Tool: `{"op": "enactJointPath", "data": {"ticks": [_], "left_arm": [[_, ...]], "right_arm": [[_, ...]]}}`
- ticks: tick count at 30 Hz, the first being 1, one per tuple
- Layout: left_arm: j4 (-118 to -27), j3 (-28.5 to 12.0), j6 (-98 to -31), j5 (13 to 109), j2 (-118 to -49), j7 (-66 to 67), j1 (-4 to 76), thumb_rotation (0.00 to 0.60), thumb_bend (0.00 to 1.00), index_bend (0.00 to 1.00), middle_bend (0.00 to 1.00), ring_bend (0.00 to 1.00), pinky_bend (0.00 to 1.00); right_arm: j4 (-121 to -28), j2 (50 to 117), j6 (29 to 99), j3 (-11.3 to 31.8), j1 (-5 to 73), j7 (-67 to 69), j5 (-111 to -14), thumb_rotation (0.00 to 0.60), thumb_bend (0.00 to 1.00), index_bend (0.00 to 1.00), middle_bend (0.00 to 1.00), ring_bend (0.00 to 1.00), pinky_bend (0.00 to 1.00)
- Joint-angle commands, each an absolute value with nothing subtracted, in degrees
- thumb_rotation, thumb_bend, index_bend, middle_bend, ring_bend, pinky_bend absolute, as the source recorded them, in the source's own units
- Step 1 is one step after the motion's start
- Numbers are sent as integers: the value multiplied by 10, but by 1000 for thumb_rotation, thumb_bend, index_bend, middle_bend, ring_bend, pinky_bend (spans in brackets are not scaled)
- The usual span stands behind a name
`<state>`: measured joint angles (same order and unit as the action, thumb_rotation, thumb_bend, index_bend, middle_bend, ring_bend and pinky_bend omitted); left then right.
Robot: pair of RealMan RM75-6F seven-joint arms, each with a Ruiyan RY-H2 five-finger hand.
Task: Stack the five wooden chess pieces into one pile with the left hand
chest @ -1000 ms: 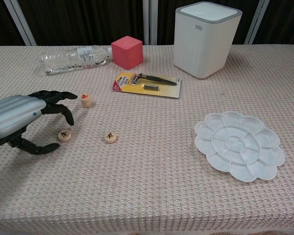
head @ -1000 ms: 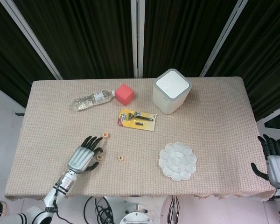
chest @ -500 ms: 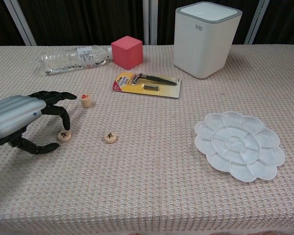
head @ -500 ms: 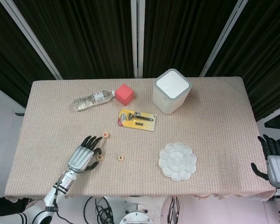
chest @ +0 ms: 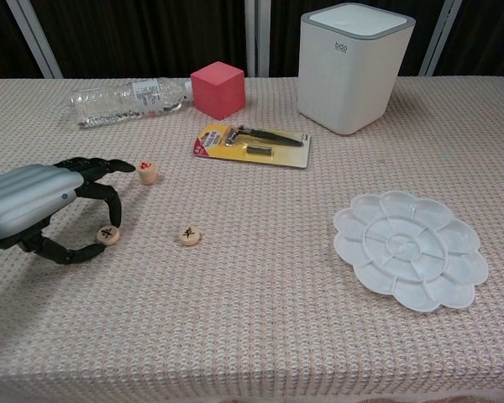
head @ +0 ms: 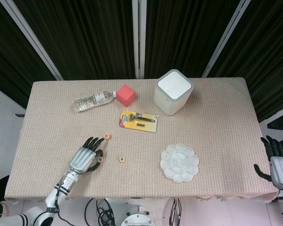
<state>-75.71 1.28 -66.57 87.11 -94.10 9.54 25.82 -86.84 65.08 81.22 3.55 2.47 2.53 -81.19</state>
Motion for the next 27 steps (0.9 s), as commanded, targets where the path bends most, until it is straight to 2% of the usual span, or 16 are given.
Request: {"op": "enactJointPath", "data": {"ticks": [1,10,16,21,27], "left_arm": [[-759,12,-665,870,-940,96,258,600,284,464,33,0,0],[-769,12,-668,869,-933,95,255,600,284,490,45,0,0],[-806,9,-693,881,-909,100,249,600,284,491,49,0,0],[-850,-9,-708,884,-875,111,253,600,284,491,64,0,0],[-871,-44,-667,845,-862,126,281,600,284,492,67,0,0]], "right_arm": [[-869,651,812,36,25,25,-812,600,243,0,0,0,0],[-871,651,812,36,26,22,-813,600,243,0,0,0,0],[-873,650,812,36,26,20,-813,600,243,0,0,0,0],[-874,651,811,36,27,19,-814,600,243,0,0,0,0],[-883,650,815,35,30,18,-824,600,243,0,0,0,0]]}}
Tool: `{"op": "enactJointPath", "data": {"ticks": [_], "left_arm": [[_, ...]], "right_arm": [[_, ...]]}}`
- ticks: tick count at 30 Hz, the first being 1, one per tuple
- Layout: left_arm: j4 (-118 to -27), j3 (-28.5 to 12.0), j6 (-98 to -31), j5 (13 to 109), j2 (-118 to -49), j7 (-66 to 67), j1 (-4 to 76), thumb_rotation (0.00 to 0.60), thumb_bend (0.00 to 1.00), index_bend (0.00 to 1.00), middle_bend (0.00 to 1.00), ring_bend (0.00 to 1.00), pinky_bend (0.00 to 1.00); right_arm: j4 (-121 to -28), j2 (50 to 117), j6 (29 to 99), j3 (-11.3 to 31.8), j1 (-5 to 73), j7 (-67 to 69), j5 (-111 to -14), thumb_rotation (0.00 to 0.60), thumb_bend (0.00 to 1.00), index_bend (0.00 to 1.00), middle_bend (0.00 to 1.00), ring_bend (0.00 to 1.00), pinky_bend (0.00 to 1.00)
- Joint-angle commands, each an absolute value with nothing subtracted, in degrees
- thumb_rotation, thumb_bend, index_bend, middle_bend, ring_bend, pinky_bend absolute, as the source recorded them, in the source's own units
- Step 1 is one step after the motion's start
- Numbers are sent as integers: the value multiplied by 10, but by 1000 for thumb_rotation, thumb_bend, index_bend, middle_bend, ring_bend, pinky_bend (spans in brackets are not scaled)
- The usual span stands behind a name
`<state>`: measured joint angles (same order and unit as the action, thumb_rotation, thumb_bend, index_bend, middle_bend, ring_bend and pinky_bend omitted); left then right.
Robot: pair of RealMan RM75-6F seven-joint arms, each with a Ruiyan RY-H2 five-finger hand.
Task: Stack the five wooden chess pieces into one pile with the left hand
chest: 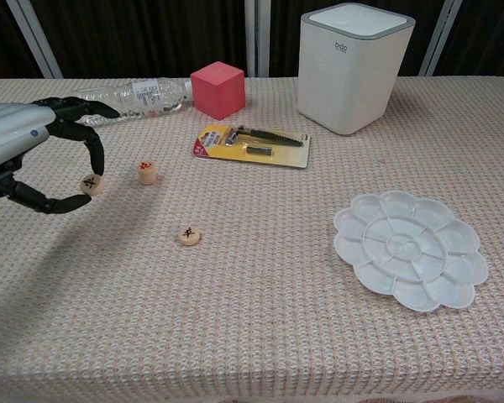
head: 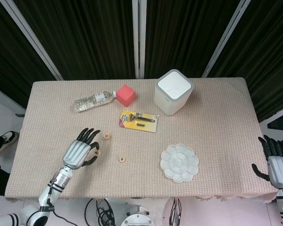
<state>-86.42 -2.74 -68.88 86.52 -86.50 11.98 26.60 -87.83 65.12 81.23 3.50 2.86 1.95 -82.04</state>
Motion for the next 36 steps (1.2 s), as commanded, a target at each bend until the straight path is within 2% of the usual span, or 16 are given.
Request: {"op": "enactJointPath", "data": {"ticks": [1,11,26,36], "left_arm": [[-872,-50,-660,837,-863,125,285,600,284,492,67,0,0],[-848,-94,-581,754,-882,139,337,600,284,492,68,0,0],[-823,-106,-533,701,-896,150,378,600,284,491,77,0,0],[-795,-103,-528,686,-908,148,390,600,284,488,84,0,0]], "right_arm": [[-886,649,816,36,31,16,-827,600,243,0,0,0,0],[-902,643,817,37,32,2,-825,600,242,0,0,0,0],[-899,644,819,35,29,3,-820,600,243,0,0,0,0],[-893,643,817,37,28,12,-817,600,242,0,0,0,0]]}}
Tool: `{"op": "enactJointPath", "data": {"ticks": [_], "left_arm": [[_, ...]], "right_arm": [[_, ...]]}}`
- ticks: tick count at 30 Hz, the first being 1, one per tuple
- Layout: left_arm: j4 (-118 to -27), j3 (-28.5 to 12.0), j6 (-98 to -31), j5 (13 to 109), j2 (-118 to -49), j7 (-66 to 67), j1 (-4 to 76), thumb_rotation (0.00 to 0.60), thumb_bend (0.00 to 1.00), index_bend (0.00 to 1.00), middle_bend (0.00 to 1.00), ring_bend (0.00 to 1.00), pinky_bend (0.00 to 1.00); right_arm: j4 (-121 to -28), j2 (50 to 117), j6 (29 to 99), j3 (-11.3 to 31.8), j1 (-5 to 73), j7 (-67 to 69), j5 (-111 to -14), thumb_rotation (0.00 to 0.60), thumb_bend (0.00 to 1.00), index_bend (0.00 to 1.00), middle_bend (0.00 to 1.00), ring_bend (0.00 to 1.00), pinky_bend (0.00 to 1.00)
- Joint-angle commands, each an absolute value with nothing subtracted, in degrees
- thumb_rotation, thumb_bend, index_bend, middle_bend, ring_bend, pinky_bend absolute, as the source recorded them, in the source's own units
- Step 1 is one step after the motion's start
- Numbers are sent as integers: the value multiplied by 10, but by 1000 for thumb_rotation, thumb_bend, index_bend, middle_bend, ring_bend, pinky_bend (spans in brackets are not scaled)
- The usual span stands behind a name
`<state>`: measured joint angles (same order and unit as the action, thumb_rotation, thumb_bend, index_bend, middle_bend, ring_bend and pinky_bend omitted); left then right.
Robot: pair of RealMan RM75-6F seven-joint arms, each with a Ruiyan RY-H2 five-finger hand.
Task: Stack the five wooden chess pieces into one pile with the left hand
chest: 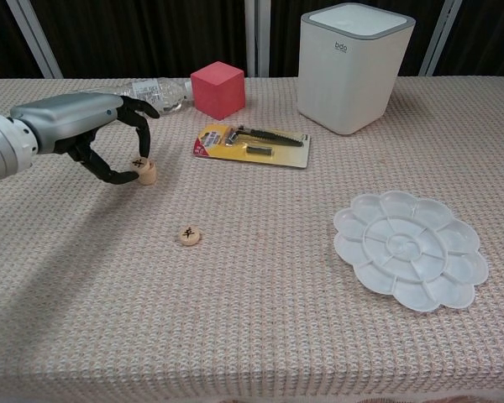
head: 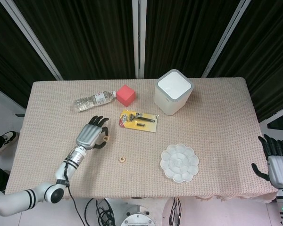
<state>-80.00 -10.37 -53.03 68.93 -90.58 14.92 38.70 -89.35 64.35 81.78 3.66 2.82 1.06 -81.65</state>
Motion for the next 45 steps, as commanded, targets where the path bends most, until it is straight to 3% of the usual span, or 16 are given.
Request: {"op": "enactJointPath", "data": {"ticks": [1,45], "left_arm": [[-793,-103,-527,685,-909,148,391,600,283,487,85,0,0],[-746,-95,-531,690,-926,105,409,600,284,442,100,0,0]], "right_arm": [[-893,643,817,36,28,12,-817,600,242,0,0,0,0],[-883,645,809,36,29,20,-811,600,242,0,0,0,0]]}}
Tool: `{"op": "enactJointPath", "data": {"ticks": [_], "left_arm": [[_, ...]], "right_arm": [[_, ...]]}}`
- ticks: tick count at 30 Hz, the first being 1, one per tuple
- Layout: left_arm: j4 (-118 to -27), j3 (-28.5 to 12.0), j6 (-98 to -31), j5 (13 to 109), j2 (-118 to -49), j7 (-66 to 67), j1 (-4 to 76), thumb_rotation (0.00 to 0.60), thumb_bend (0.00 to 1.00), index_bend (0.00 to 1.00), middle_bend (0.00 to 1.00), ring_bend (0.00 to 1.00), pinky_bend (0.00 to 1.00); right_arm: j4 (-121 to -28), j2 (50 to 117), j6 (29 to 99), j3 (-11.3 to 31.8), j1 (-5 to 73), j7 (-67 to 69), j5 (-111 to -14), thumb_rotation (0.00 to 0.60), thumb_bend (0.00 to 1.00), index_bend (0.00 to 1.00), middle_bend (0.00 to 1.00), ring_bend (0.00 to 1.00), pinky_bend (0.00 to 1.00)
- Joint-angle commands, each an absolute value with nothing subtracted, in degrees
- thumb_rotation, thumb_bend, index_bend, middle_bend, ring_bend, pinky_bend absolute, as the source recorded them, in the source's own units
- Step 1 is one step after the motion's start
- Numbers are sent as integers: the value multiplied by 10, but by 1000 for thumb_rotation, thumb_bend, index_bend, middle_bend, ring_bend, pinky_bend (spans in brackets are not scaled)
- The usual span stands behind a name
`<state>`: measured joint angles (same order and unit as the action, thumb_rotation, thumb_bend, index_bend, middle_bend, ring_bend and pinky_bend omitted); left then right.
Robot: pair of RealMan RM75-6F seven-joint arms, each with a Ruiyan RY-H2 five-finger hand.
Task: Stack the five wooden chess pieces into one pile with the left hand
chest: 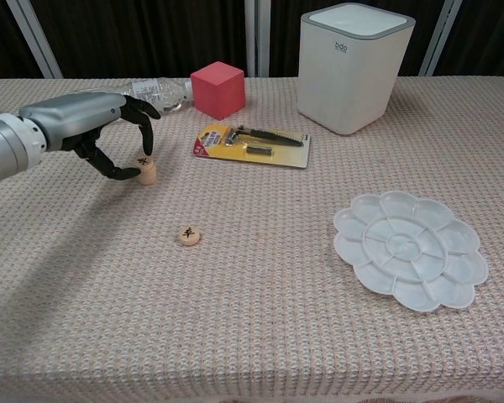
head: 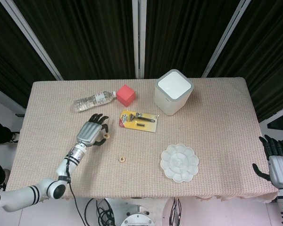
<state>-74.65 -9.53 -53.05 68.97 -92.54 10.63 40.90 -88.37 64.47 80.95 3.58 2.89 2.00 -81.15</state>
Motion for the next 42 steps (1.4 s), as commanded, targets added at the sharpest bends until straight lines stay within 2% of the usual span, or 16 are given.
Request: {"op": "enactJointPath", "data": {"ticks": [1,11,18,23,35,42], "left_arm": [[-745,-95,-531,690,-927,104,409,600,284,442,101,0,0],[-769,-92,-550,698,-914,111,402,600,284,417,102,0,0],[-854,-74,-596,721,-883,140,379,600,284,412,100,0,0],[-883,-47,-614,770,-893,130,370,600,283,393,99,0,2],[-849,21,-633,883,-950,122,360,600,282,342,96,0,0],[-821,14,-614,867,-963,122,359,600,282,341,89,0,0]], "right_arm": [[-883,645,809,36,29,20,-811,600,242,0,0,0,0],[-880,645,810,37,28,25,-810,600,243,0,0,0,0],[-879,647,809,37,29,25,-812,600,242,0,0,0,0],[-880,648,813,36,28,25,-815,600,243,0,0,0,0],[-871,646,821,33,19,41,-814,600,243,0,0,0,0],[-867,646,823,34,17,47,-816,600,243,0,0,0,0]]}}
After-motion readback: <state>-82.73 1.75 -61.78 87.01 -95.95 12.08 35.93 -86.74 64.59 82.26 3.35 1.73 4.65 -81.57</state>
